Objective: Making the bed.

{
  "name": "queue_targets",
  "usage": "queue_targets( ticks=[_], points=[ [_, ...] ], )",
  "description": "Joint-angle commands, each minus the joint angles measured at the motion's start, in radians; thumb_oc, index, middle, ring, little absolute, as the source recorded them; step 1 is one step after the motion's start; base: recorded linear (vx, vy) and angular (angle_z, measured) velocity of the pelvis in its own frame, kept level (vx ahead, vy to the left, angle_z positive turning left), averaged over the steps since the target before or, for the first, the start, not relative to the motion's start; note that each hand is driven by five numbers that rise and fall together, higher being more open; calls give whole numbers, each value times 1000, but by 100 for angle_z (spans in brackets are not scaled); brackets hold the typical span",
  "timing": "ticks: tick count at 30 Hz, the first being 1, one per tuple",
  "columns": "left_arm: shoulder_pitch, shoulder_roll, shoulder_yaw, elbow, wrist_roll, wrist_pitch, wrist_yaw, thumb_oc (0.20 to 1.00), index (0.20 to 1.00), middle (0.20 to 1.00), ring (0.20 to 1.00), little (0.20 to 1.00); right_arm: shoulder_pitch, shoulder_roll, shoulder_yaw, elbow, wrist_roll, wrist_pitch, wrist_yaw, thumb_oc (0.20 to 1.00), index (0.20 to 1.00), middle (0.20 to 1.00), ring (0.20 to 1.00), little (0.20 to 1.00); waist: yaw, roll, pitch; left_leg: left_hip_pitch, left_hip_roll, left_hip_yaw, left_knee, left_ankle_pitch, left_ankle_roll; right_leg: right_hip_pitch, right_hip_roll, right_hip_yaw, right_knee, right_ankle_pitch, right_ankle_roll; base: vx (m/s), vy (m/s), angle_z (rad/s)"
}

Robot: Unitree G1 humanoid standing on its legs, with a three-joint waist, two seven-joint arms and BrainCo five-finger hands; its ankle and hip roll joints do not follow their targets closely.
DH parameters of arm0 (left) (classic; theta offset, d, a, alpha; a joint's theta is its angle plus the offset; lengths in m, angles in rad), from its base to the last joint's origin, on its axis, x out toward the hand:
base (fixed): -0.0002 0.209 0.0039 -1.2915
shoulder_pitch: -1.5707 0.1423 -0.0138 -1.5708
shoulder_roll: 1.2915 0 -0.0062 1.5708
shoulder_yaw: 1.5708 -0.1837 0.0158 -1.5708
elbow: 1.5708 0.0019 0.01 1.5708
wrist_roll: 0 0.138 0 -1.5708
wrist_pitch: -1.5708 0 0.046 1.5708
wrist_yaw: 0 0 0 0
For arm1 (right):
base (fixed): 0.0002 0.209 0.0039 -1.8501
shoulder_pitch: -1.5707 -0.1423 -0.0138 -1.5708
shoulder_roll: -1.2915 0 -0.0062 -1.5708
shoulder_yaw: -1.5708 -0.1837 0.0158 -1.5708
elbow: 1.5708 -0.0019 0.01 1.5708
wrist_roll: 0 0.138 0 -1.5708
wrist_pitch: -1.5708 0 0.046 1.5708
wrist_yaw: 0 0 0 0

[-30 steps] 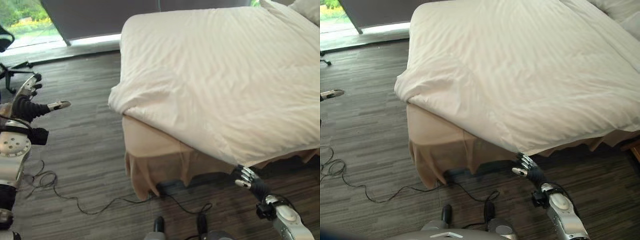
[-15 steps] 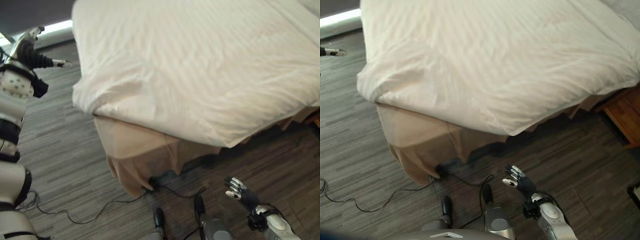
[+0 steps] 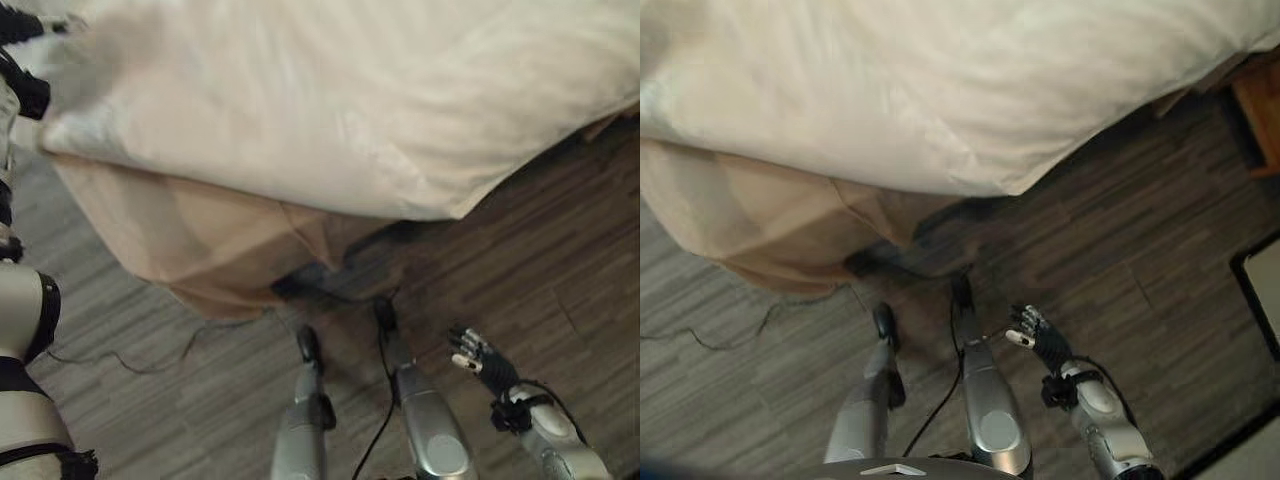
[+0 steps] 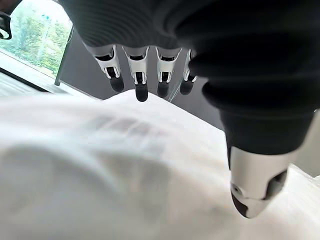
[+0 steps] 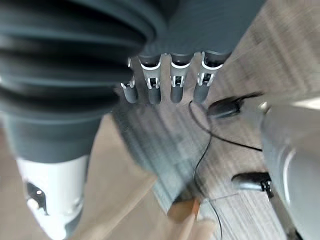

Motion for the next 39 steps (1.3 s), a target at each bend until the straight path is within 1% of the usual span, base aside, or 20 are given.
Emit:
queue_targets(
  ticks=[1,5,8,9,11,12,16,18,20,24,27,28,29,30,31,32,33,34,36,39],
  points=[
    [-136,75,-54,39,-63,-37,55,1000,1000,1000,1000,1000,-53,-28,-50,-29,37,-74,-49,1000,1000,1000,1000,1000,-16,4,-6,-3,49,26,6,28,-42,14,-25,16,11,-14,74,-22,35,-2],
    [-96,45,-19,29,-126,-53,58,1000,1000,1000,1000,1000,-105,14,-13,-8,36,-109,-97,1000,1000,1000,1000,1000,-29,26,22,-106,42,27,6,29,-41,-98,-24,32,11,-7,76,27,38,-4],
    [-27,22,7,30,-112,-46,28,1000,1000,1000,1000,1000,-94,17,3,-13,30,-101,-87,1000,1000,1000,1000,1000,-28,30,22,-105,35,26,6,27,-37,-100,-26,33,11,-8,77,21,29,-3],
    [5,6,16,29,-100,-41,14,200,200,200,200,200,-91,14,15,-7,27,-95,-77,1000,1000,1000,1000,1000,-26,34,22,-99,30,25,6,24,-34,-95,-28,37,11,-8,78,24,50,1],
    [38,-8,11,17,-75,-38,-17,200,200,200,200,200,-77,10,19,-13,22,-87,-62,1000,1000,1000,1000,1000,-28,38,19,-87,25,25,6,19,-29,-88,-29,44,11,-9,80,13,60,0],
    [28,-7,-39,-12,-8,-43,-41,200,200,200,200,200,-70,-1,21,-13,23,-82,-40,1000,1000,1000,1000,1000,-29,43,12,-73,19,28,6,13,-27,-77,-34,50,11,-9,81,3,54,-5],
    [-14,-2,-112,-47,42,-59,-44,200,200,200,200,200,-74,-7,27,15,34,-81,-26,1000,1000,1000,1000,1000,-30,52,4,-51,12,28,6,10,-26,-58,-37,50,11,-11,81,0,12,-1],
    [-1,22,-207,-159,180,-79,-65,200,200,200,200,200,-90,-22,26,36,27,-82,-24,1000,1000,1000,1000,1000,-25,65,0,-20,6,23,6,7,-25,-27,-43,48,11,-13,82,0,0,0],
    [32,32,-236,-208,228,-86,-89,200,200,200,200,200,-99,-28,29,38,22,-82,-19,1000,1000,1000,1000,1000,-22,69,-2,0,3,22,6,3,-24,-10,-45,46,11,-14,82,0,0,0],
    [244,61,-229,-459,313,-104,-179,200,200,200,200,200,-126,-44,23,59,-11,-85,-9,1000,1000,1000,1000,1000,-1,82,-11,76,-5,22,6,-12,-20,70,-55,32,11,-27,83,2,5,2],
    [512,94,-154,-660,334,-99,-286,200,200,200,200,200,-122,-52,-11,72,-37,-84,-9,1000,1000,1000,1000,1000,20,86,-29,142,-7,21,6,-27,-15,131,-58,24,11,-44,78,49,18,6],
    [724,105,-80,-773,356,-95,-362,200,200,200,200,200,-92,-54,-45,80,-69,-78,-1,1000,1000,1000,1000,1000,38,84,-49,197,-4,24,6,-46,-9,180,-60,19,11,-61,75,62,22,-5],
    [737,106,-67,-777,357,-94,-362,200,200,200,200,200,-94,-58,-42,80,-69,-78,-1,1000,1000,1000,1000,1000,34,85,-49,195,-4,24,6,-43,-10,178,-61,19,11,-58,75,164,44,-1],
    [1020,62,20,-791,367,-100,-453,200,200,200,200,200,-62,-58,-79,87,-101,-73,10,1000,1000,1000,1000,1000,49,80,-78,254,-1,30,6,-66,-4,231,-61,22,11,-78,71,87,21,5],
    [1036,62,36,-795,369,-100,-453,200,200,200,200,200,-63,-63,-74,85,-101,-73,10,1000,1000,1000,1000,1000,43,81,-79,253,-1,31,6,-62,-5,229,-62,23,11,-75,71,233,63,-3],
    [1272,-20,108,-762,409,-101,-505,200,200,200,200,200,-20,-67,-109,81,-131,-70,29,1000,1000,1000,1000,1000,49,78,-113,307,2,40,6,-82,2,274,-59,24,11,-92,68,112,33,-6],
    [1282,-22,117,-762,412,-103,-504,200,200,200,200,200,-21,-70,-105,79,-131,-69,29,1000,1000,1000,1000,1000,45,79,-114,305,1,41,6,-78,2,271,-59,25,11,-88,68,180,56,-11],
    [1385,-84,141,-738,447,-101,-521,200,200,200,200,200,-9,-75,-117,72,-135,-66,40,1000,1000,1000,1000,1000,47,79,-132,329,2,45,6,-84,6,291,-57,28,11,-94,67,114,29,-8],
    [1559,-222,162,-633,528,-104,-549,200,200,200,200,200,30,-77,-152,53,-145,-55,60,1000,1000,1000,1000,1000,53,75,-178,382,4,54,6,-101,13,340,-56,30,11,-108,63,200,29,-7],
    [1680,-477,168,-329,691,-83,-517,200,200,200,200,200,61,-68,-179,34,-161,-38,78,1000,1000,1000,1000,1000,55,66,-240,448,3,58,6,-120,23,397,-54,30,11,-122,63,168,30,-13]
  ],
)
